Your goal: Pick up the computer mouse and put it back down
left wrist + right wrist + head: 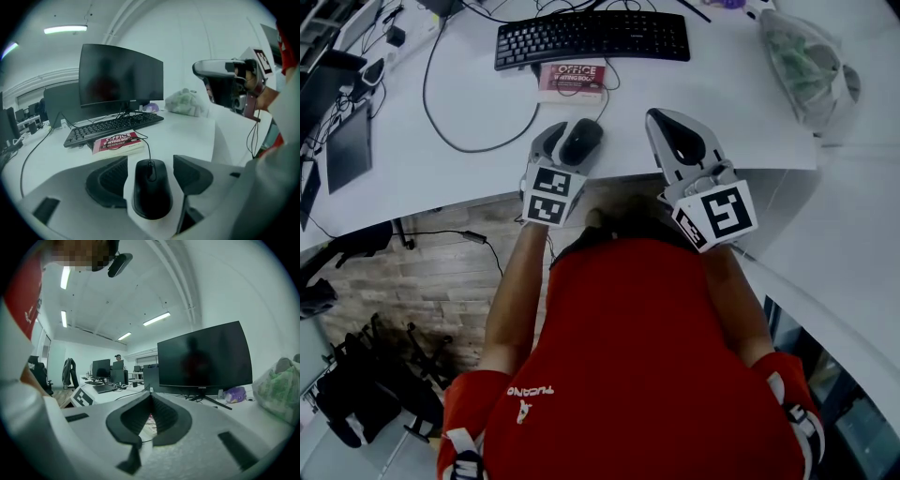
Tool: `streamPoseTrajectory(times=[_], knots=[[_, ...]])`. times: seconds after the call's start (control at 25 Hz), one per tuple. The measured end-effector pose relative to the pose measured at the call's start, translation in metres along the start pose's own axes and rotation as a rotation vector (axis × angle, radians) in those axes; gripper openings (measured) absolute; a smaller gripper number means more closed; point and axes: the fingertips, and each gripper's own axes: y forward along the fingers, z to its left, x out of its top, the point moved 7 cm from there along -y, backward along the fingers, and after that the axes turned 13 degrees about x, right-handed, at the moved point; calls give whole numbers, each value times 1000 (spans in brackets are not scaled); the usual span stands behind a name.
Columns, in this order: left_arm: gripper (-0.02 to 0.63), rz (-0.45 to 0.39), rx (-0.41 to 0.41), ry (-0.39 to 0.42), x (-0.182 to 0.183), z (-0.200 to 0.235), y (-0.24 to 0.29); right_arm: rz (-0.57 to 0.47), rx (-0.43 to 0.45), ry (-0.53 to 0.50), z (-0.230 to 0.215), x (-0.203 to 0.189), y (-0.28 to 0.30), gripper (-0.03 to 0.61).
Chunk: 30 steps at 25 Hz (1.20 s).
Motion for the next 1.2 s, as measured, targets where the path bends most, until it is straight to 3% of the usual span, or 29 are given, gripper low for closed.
streamPoseTrajectory(times=[0.52, 1.0, 1.2], knots=[[287, 146, -21, 64, -20, -10, 31, 10, -7, 18, -17, -6, -4, 5], [284, 124, -16, 70, -20, -10, 28, -3, -16, 20, -15, -7, -14, 5], [284, 75, 3, 55, -7, -9, 16, -16, -16, 13, -14, -4, -17, 5]])
